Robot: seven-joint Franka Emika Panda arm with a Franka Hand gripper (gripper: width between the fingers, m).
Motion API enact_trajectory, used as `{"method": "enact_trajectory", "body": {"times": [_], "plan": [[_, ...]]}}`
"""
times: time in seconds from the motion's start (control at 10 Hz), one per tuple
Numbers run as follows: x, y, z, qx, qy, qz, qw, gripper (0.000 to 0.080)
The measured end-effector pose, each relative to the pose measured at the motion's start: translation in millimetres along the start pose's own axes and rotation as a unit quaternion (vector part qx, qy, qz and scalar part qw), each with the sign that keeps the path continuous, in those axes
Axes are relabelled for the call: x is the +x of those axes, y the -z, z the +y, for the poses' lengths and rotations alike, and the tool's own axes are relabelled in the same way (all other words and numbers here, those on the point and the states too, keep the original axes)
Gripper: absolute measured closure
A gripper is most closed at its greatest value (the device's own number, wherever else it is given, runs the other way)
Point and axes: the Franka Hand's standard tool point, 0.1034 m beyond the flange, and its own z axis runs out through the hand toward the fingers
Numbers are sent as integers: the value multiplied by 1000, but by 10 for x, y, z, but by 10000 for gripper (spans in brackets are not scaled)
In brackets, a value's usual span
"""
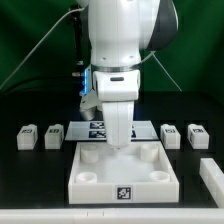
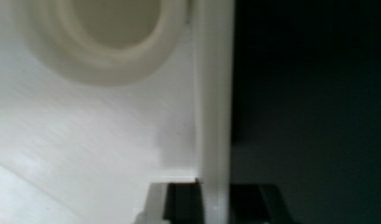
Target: Assemble one leg
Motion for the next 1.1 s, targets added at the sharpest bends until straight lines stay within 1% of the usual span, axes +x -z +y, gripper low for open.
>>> {"method": "enact_trajectory", "body": {"times": [0.5,0.6,0.8,1.0,1.1], "plan": [[0,0,1,0,0,0,1000,743],[26,8,28,-3,0,1,1000,743],[204,4,178,-12,7,6,1000,742],[392,12,407,-24,10,14,1000,742],[476,16,482,-29,14,16,999,742]]}}
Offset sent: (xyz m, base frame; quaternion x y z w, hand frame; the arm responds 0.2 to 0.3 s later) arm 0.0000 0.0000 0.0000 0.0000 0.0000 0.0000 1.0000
